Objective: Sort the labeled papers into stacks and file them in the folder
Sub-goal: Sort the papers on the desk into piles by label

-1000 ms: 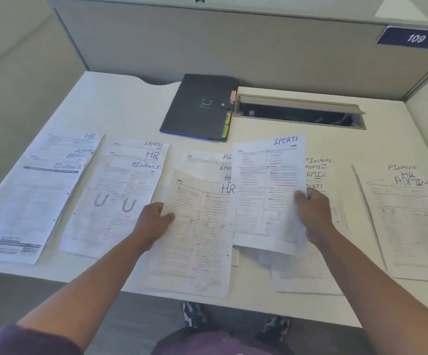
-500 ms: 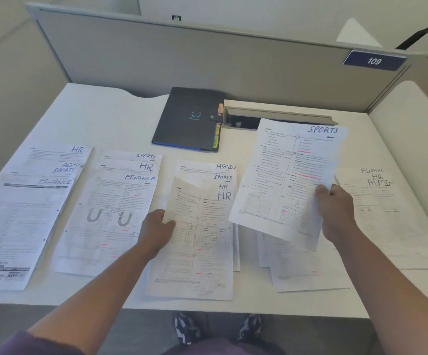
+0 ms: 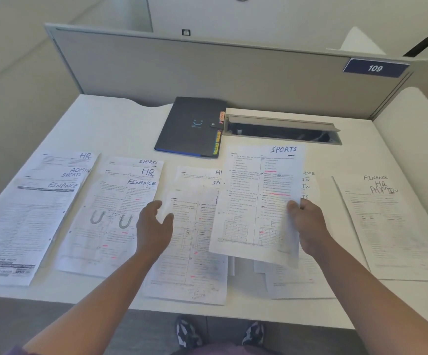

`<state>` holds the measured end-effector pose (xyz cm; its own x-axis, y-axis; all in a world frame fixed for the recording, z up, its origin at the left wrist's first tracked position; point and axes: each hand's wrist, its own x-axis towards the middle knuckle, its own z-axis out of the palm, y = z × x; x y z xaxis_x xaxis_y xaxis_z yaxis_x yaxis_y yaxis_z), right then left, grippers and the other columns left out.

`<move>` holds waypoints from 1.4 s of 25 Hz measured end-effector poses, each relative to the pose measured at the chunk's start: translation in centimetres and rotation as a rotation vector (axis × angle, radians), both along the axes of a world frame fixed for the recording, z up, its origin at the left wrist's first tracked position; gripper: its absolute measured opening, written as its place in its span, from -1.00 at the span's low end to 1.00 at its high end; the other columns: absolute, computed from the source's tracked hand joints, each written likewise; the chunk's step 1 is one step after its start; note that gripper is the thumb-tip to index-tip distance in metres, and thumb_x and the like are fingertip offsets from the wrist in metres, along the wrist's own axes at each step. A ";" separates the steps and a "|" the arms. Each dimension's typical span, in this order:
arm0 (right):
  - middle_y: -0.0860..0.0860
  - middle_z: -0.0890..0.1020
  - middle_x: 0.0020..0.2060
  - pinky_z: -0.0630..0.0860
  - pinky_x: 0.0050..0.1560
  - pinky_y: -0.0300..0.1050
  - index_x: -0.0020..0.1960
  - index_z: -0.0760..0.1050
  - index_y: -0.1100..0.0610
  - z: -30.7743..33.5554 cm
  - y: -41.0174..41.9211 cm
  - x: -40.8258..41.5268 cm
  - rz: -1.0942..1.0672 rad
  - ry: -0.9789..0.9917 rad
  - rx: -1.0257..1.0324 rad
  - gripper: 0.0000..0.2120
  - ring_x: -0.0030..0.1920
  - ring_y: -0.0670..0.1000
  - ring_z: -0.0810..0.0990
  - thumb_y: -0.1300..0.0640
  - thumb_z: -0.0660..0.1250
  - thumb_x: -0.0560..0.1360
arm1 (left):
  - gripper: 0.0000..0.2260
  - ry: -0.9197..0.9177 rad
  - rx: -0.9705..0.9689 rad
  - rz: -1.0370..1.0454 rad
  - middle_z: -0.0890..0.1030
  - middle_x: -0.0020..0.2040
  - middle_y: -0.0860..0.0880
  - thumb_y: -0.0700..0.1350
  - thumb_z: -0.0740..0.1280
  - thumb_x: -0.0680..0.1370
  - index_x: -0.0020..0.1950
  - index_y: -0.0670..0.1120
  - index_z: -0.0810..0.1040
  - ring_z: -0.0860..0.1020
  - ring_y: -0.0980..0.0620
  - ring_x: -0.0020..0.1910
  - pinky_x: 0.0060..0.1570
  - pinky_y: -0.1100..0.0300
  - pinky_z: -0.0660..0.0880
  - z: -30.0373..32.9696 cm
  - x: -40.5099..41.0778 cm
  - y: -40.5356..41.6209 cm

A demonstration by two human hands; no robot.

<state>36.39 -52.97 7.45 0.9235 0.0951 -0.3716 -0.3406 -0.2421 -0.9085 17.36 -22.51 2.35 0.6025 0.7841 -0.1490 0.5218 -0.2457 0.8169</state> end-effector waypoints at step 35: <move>0.04 0.75 0.08 0.63 0.19 0.26 0.20 0.64 0.10 -4.5 30.9 -8.6 0.518 0.255 0.087 -0.82 0.08 0.17 0.72 0.19 0.29 0.68 | -0.67 0.209 0.022 0.466 0.55 0.39 -0.05 -0.10 0.45 0.61 0.37 -0.02 0.57 0.50 -0.15 0.38 0.32 -0.11 0.50 0.4 -16.1 25.3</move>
<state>27.80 -22.10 2.97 0.6307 0.5508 -0.5467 -0.4085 -0.3633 -0.8373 1.27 2.75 2.78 0.1468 0.9668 -0.2093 0.7316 0.0363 0.6808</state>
